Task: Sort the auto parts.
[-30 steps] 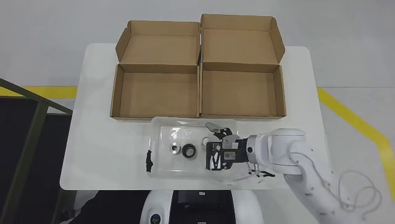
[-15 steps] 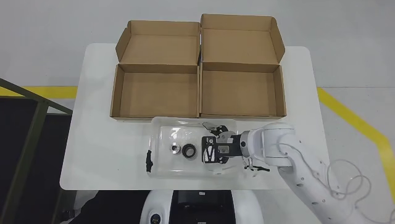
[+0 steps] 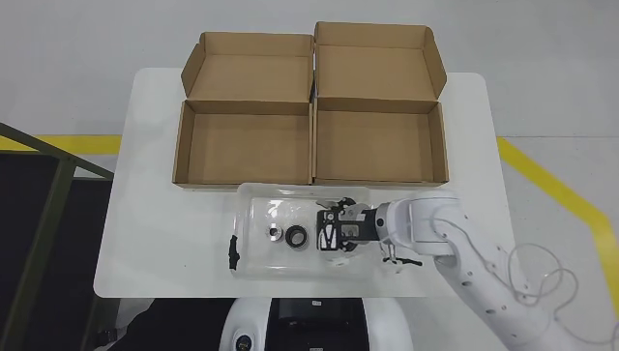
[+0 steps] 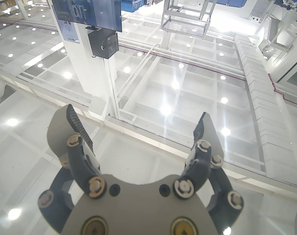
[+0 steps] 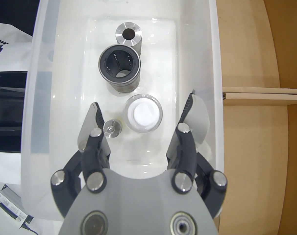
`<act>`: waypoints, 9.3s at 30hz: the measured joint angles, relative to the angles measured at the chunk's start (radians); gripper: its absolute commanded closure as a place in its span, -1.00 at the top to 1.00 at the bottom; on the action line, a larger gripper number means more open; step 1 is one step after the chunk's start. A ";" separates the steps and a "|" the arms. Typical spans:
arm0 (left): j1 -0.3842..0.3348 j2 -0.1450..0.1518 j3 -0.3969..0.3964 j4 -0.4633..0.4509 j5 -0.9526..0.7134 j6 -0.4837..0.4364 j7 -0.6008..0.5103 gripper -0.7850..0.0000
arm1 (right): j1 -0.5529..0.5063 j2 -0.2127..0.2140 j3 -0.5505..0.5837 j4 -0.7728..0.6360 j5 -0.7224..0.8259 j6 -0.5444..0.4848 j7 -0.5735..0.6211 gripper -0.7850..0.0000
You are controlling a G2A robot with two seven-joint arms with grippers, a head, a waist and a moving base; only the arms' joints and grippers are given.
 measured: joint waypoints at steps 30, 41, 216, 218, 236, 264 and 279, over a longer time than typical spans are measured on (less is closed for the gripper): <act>0.000 0.000 0.000 0.000 0.000 0.000 0.000 1.00 | -0.052 0.048 0.109 -0.153 0.073 -0.075 -0.036 -1.00; 0.000 0.000 0.000 0.000 0.000 0.000 0.000 1.00 | -0.063 0.075 0.221 -0.250 0.256 -0.101 -0.102 -1.00; 0.000 0.000 0.000 0.000 0.000 0.000 0.000 1.00 | -0.119 0.074 0.024 -0.138 -0.210 0.017 -0.063 0.86; 0.000 0.000 0.000 0.000 0.000 0.000 0.000 1.00 | -0.113 0.072 0.013 -0.132 -0.214 0.019 -0.051 0.89; 0.000 0.000 0.000 0.000 0.000 0.000 0.000 1.00 | -0.043 0.054 -0.087 -0.064 -0.191 0.009 0.041 0.21; 0.000 0.000 0.000 0.000 0.000 0.000 0.000 1.00 | -0.012 0.056 -0.104 -0.103 -0.119 -0.018 0.093 -1.00; 0.000 0.000 0.000 0.000 0.000 0.000 0.000 1.00 | -0.042 0.099 0.080 -0.256 0.115 -0.106 -0.017 -1.00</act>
